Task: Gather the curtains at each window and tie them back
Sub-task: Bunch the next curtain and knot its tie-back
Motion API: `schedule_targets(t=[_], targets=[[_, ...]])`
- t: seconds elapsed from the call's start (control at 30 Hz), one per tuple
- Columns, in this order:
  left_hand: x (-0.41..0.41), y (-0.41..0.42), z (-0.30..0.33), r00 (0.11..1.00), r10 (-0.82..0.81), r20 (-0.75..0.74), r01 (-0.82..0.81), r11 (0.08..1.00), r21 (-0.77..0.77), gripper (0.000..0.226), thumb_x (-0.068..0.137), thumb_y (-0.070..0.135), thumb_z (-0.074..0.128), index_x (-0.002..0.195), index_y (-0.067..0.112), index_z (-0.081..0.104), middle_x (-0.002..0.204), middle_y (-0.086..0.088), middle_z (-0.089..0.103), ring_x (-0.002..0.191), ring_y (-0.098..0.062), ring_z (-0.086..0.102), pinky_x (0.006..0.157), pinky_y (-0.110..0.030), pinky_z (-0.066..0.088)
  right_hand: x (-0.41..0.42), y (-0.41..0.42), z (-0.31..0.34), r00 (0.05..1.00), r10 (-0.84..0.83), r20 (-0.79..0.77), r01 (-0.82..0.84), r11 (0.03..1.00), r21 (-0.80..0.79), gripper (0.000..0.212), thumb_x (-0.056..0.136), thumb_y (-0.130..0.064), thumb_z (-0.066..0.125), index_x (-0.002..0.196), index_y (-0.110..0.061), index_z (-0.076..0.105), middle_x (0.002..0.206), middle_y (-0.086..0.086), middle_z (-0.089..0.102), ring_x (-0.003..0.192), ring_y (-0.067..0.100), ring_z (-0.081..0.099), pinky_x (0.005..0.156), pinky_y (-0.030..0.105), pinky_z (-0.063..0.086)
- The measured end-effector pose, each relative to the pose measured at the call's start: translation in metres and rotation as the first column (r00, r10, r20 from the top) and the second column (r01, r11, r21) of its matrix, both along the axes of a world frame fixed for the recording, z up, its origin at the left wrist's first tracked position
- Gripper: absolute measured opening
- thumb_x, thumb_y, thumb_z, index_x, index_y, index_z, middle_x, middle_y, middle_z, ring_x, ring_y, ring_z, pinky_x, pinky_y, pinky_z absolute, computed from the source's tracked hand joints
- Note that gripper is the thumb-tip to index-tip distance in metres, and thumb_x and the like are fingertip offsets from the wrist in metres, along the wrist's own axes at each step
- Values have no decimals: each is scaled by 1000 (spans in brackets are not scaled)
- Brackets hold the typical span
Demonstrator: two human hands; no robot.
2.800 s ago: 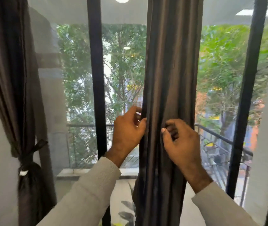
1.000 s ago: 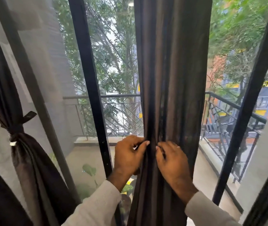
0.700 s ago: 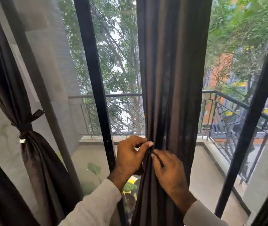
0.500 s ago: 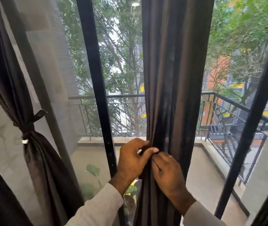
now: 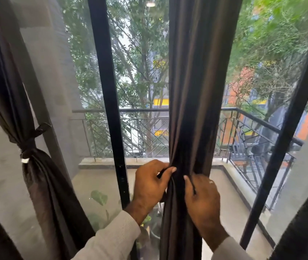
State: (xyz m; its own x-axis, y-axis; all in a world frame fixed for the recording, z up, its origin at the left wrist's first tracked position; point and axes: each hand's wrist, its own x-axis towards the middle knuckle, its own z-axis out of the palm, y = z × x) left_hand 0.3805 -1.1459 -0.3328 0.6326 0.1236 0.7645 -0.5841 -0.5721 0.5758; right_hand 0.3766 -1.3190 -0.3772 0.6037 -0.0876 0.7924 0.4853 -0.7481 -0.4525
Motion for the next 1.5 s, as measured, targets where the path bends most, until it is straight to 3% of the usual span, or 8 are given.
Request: schedule_targets(t=[0.17, 0.33, 0.8, 0.93, 1.03, 1.13, 1.37, 1.5], targets=[[7, -10, -6, 999, -20, 45, 22, 999, -35, 8, 92, 29, 83, 87, 22, 82, 78, 12, 74, 75, -9, 71, 71, -38, 59, 10, 10, -22, 993, 104, -55, -114, 962, -248, 37, 95, -17, 47, 120, -7, 73, 106, 9, 72, 93, 34, 67, 85, 48, 57], [10, -13, -7, 997, -76, 6, 76, 994, -77, 6, 91, 25, 83, 90, 19, 85, 81, 13, 76, 79, -6, 72, 74, -33, 59, 18, 5, -18, 1000, 25, -10, -27, 911, -411, 33, 91, -17, 52, 117, -9, 72, 103, 8, 66, 89, 32, 61, 80, 45, 51], [12, -22, 1, 1000, -29, 9, 28, 998, 61, 17, 94, 39, 79, 88, 23, 78, 79, 15, 68, 76, -7, 66, 72, -32, 56, 32, -14, -14, 982, 191, -5, -162, 816, -555, 37, 87, -19, 54, 117, -8, 73, 112, 10, 67, 94, 33, 65, 84, 45, 52], [18, -15, 1, 999, 50, -3, -50, 997, 63, 18, 97, 32, 72, 84, 20, 75, 74, 11, 65, 72, -9, 64, 68, -33, 53, 28, -37, -11, 958, 278, -76, -287, 944, -161, 49, 91, -12, 46, 135, -12, 67, 122, 3, 61, 105, 24, 64, 94, 36, 55], [22, -11, 5, 996, 87, -17, -86, 994, 64, 16, 96, 28, 74, 82, 21, 74, 71, 16, 60, 70, -5, 61, 66, -16, 45, 25, -45, 8, 996, 85, 41, -92, 965, 244, 18, 99, -15, 66, 116, -11, 61, 112, 0, 51, 80, 16, 61, 71, 32, 55], [24, -11, 6, 996, 92, -22, -90, 993, 78, 16, 96, 29, 74, 81, 22, 73, 71, 17, 59, 70, -3, 60, 66, -12, 41, 36, -51, 24, 999, -31, -22, 38, 908, 417, 38, 93, -27, 79, 120, -14, 55, 112, 0, 50, 72, 11, 56, 62, 21, 46], [26, -18, 2, 999, -2, -43, 5, 997, 73, 18, 99, 37, 68, 91, 23, 78, 78, 11, 66, 76, -12, 66, 70, -39, 56, 39, -27, -2, 994, 96, 45, -84, 972, -218, 11, 101, -19, 64, 104, -15, 73, 85, 3, 64, 76, 31, 62, 69, 40, 44], [24, -20, 4, 1000, -14, -22, 17, 994, 110, 13, 98, 31, 69, 94, 23, 79, 81, 11, 67, 76, -10, 66, 71, -34, 55, 38, -7, 7, 986, 168, -17, -161, 905, -393, 61, 110, -54, 35, 130, -8, 69, 94, 9, 69, 81, 34, 63, 69, 44, 52]])
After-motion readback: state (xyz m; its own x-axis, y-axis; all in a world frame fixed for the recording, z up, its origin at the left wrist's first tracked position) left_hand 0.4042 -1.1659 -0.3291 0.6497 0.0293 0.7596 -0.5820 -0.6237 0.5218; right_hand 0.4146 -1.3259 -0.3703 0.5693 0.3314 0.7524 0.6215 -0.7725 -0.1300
